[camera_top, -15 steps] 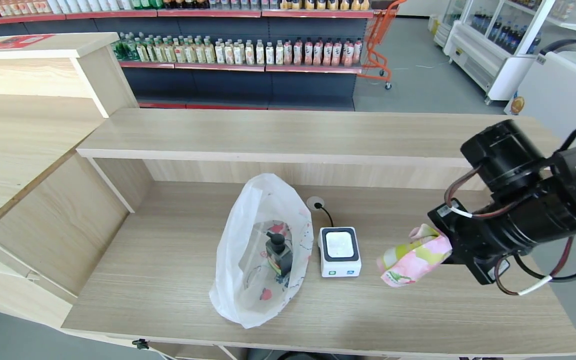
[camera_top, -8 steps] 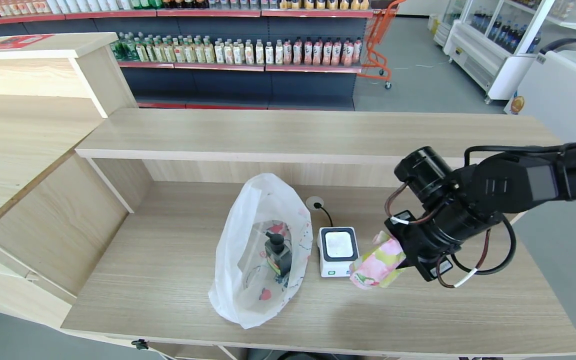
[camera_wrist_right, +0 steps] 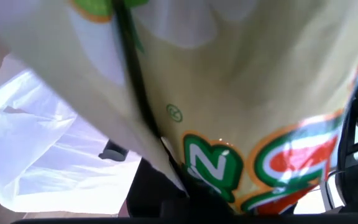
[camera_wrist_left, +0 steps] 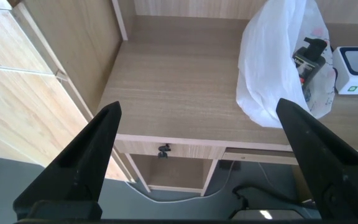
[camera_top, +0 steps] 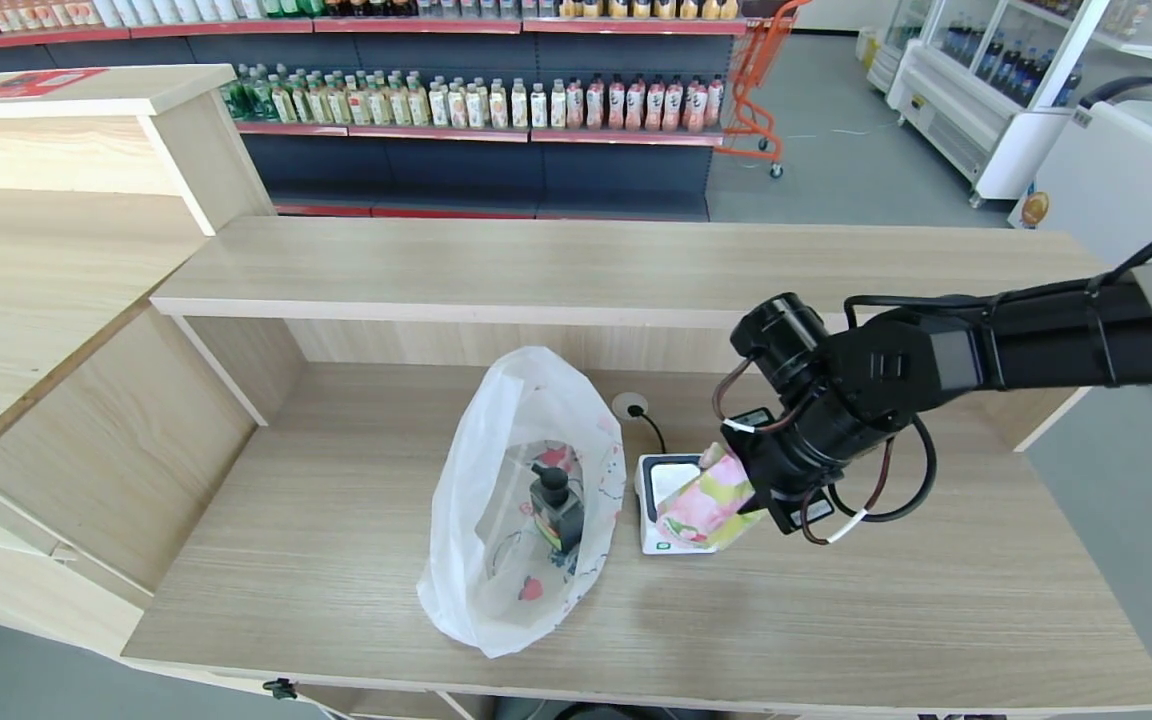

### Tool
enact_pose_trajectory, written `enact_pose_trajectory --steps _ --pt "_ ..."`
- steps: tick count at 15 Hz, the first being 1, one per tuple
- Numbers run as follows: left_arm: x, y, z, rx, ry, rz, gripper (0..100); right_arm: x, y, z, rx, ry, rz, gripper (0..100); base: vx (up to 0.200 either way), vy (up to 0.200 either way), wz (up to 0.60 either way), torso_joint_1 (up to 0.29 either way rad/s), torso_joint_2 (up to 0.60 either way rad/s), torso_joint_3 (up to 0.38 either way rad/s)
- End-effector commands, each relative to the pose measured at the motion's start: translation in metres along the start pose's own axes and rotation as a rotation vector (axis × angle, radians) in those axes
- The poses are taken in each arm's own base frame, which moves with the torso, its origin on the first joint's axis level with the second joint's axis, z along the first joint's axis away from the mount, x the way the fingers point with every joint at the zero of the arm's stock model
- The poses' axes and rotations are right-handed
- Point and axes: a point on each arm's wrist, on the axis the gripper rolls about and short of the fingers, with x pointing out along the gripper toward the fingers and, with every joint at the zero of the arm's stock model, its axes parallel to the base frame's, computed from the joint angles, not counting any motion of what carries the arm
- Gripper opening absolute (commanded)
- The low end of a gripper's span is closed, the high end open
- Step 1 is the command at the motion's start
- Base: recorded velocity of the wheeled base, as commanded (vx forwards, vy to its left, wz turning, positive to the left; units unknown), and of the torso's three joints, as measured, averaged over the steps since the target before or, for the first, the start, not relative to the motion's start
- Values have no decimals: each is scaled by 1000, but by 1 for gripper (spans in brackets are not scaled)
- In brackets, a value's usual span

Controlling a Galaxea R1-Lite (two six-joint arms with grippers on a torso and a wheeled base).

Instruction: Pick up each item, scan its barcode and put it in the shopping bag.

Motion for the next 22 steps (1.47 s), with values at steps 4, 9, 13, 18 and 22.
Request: enact_pose_trajectory --steps 4,9,13,18,22 --pt "0 0 0 1 0 0 100 21 11 0 1 1 -2 0 0 0 0 0 0 0" --pt "0 0 0 1 0 0 100 36 16 -2 -2 4 -11 0 0 0 0 0 0 0" --pt "0 0 0 1 0 0 100 38 23 -5 -8 8 10 0 0 0 0 0 0 0" --pt "0 0 0 1 0 0 100 42 25 -9 -14 10 10 0 0 0 0 0 0 0" --pt "0 0 0 -1 0 0 100 39 26 -9 -12 12 18 0 0 0 0 0 0 0"
